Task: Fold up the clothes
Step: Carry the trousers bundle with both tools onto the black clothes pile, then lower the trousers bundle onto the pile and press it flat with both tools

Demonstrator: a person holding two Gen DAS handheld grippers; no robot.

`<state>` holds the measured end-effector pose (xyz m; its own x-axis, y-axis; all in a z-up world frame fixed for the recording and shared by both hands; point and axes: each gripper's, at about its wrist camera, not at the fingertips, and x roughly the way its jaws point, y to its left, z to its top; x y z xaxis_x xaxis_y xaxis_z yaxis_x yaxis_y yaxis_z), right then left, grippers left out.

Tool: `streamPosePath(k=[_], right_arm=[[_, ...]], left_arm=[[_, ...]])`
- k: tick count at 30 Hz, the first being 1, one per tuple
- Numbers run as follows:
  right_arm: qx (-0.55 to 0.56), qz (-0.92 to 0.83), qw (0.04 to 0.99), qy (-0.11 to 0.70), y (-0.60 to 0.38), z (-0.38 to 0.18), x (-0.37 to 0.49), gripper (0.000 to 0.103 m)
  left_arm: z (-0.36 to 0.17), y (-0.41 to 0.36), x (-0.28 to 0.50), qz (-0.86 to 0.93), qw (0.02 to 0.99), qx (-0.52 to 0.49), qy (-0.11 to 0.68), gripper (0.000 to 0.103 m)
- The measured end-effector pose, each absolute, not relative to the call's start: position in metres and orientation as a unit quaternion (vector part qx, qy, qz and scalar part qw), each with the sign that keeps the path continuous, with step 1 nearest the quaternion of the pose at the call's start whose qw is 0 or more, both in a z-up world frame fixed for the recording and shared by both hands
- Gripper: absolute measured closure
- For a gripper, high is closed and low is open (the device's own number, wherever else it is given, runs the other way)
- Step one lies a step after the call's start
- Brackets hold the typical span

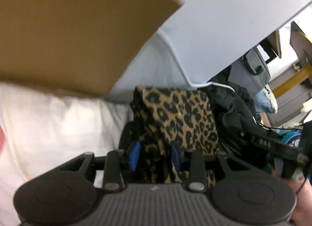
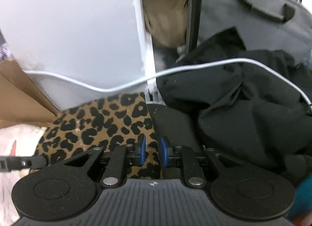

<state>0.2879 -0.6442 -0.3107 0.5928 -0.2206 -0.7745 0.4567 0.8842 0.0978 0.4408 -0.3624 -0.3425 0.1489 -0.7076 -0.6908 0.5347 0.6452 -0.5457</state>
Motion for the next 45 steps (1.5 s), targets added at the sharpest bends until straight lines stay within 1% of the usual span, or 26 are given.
streamPosePath(k=[6, 8, 9, 10, 16, 18, 19, 20, 22, 23, 26, 29, 31, 33, 34, 35, 36, 37, 40, 45], right_arm=[[0.164, -0.188, 0.897, 0.365, -0.624, -0.302, 0.253, 0.084], [0.177, -0.19, 0.897, 0.359, -0.616, -0.306, 0.245, 0.082], [0.182, -0.191, 0.896, 0.357, -0.611, -0.31, 0.242, 0.077], [0.185, -0.191, 0.895, 0.357, -0.605, -0.314, 0.239, 0.075], [0.195, -0.185, 0.893, 0.36, -0.582, -0.337, 0.231, 0.074], [0.2, -0.184, 0.894, 0.357, -0.577, -0.341, 0.229, 0.067], [0.199, -0.183, 0.893, 0.359, -0.575, -0.344, 0.229, 0.064], [0.199, -0.182, 0.893, 0.361, -0.573, -0.347, 0.229, 0.063], [0.197, -0.182, 0.892, 0.364, -0.569, -0.352, 0.227, 0.062], [0.196, -0.181, 0.892, 0.366, -0.568, -0.354, 0.226, 0.062], [0.191, -0.181, 0.892, 0.368, -0.568, -0.358, 0.22, 0.059], [0.191, -0.186, 0.89, 0.37, -0.57, -0.36, 0.212, 0.058], [0.191, -0.189, 0.888, 0.372, -0.57, -0.361, 0.207, 0.058], [0.194, -0.191, 0.887, 0.373, -0.568, -0.363, 0.201, 0.058], [0.196, -0.193, 0.886, 0.373, -0.567, -0.364, 0.198, 0.058], [0.197, -0.195, 0.886, 0.372, -0.566, -0.363, 0.195, 0.058], [0.198, -0.196, 0.887, 0.369, -0.564, -0.362, 0.192, 0.058], [0.199, -0.198, 0.889, 0.361, -0.563, -0.36, 0.188, 0.058], [0.202, -0.195, 0.9, 0.333, -0.559, -0.349, 0.182, 0.058], [0.202, -0.189, 0.901, 0.335, -0.557, -0.349, 0.185, 0.058]], left_arm=[[-0.31, -0.379, 0.439, -0.446, 0.76, -0.074, 0.468, 0.068], [-0.305, -0.388, 0.434, -0.459, 0.759, -0.062, 0.458, 0.072], [-0.305, -0.393, 0.431, -0.467, 0.756, -0.055, 0.455, 0.072], [-0.306, -0.397, 0.427, -0.47, 0.755, -0.046, 0.454, 0.072], [-0.331, -0.408, 0.414, -0.469, 0.752, -0.011, 0.463, 0.072], [-0.343, -0.407, 0.412, -0.463, 0.751, -0.005, 0.47, 0.076], [-0.348, -0.406, 0.412, -0.463, 0.751, -0.002, 0.47, 0.08], [-0.353, -0.404, 0.411, -0.463, 0.752, 0.002, 0.47, 0.087], [-0.36, -0.402, 0.413, -0.459, 0.753, 0.003, 0.472, 0.093], [-0.363, -0.4, 0.416, -0.456, 0.753, 0.002, 0.474, 0.1], [-0.365, -0.397, 0.425, -0.458, 0.746, -0.007, 0.484, 0.1], [-0.354, -0.4, 0.417, -0.461, 0.754, 0.023, 0.467, 0.1], [-0.346, -0.399, 0.41, -0.465, 0.758, 0.031, 0.456, 0.1], [-0.339, -0.398, 0.404, -0.47, 0.761, 0.029, 0.447, 0.096], [-0.334, -0.397, 0.401, -0.472, 0.763, 0.028, 0.441, 0.09], [-0.33, -0.397, 0.397, -0.474, 0.767, 0.027, 0.432, 0.079], [-0.325, -0.396, 0.393, -0.477, 0.77, 0.025, 0.424, 0.072], [-0.321, -0.396, 0.39, -0.48, 0.771, 0.021, 0.417, 0.061], [-0.312, -0.398, 0.377, -0.494, 0.772, 0.016, 0.401, 0.06], [-0.311, -0.406, 0.35, -0.525, 0.76, 0.024, 0.383, 0.06]])
